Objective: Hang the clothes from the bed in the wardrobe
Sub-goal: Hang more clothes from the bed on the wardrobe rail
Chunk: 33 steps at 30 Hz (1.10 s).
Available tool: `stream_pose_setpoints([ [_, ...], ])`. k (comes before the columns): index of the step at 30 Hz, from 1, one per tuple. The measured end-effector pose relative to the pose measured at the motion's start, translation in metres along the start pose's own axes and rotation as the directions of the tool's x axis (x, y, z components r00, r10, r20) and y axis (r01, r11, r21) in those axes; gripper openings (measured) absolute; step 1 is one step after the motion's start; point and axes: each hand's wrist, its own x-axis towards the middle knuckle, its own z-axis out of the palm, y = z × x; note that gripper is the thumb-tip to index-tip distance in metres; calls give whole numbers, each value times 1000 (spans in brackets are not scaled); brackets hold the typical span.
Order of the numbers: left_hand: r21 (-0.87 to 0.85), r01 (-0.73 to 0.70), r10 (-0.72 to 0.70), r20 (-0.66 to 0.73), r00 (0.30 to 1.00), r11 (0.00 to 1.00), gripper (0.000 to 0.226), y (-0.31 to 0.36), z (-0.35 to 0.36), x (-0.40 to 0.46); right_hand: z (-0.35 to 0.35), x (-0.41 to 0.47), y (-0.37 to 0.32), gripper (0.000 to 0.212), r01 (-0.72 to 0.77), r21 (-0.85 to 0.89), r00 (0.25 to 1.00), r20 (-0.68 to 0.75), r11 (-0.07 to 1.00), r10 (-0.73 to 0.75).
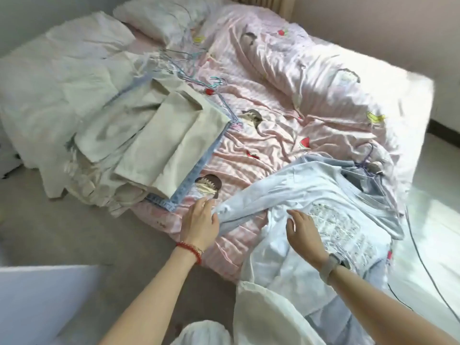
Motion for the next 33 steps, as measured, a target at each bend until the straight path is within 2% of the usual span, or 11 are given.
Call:
stream_pose_setpoints([
  [5, 60, -151, 131, 258, 957, 987, 44, 94, 71, 68, -33, 42, 110, 34, -246, 52, 968, -38, 968, 248],
  [10, 113, -248, 171, 459, 872, 962, 50, 156, 148, 118, -52, 92, 209, 38, -450, 115, 887, -55, 886, 458],
  [14, 224, -352, 173, 565, 806, 909, 56, 180, 203, 145, -58, 132, 270, 40, -493, 70, 863, -93, 867, 497],
  [19, 293, -409, 131, 654, 745, 864, 61, 173, 241, 156, -61, 174, 324, 46, -569, 34, 811, -139, 821, 568],
  [25, 263, -404, 134, 671, 729, 876, 58, 167, 242, 162, -57, 182, 347, 31, -613, 13, 771, -207, 790, 602],
  [27, 250, -370, 135, 637, 759, 895, 54, 175, 237, 166, -56, 172, 345, 30, -613, 61, 748, -275, 788, 603],
  [30, 187, -348, 248, 413, 876, 919, 49, 201, 225, 176, -58, 149, 333, 24, -457, 199, 776, -387, 867, 498],
  [31, 163, -376, 311, 322, 894, 912, 50, 211, 222, 182, -58, 140, 328, 21, -385, 218, 797, -413, 897, 442],
  [33, 161, -486, 459, 179, 870, 859, 56, 236, 215, 197, -63, 126, 318, 20, -268, 210, 814, -472, 940, 337],
])
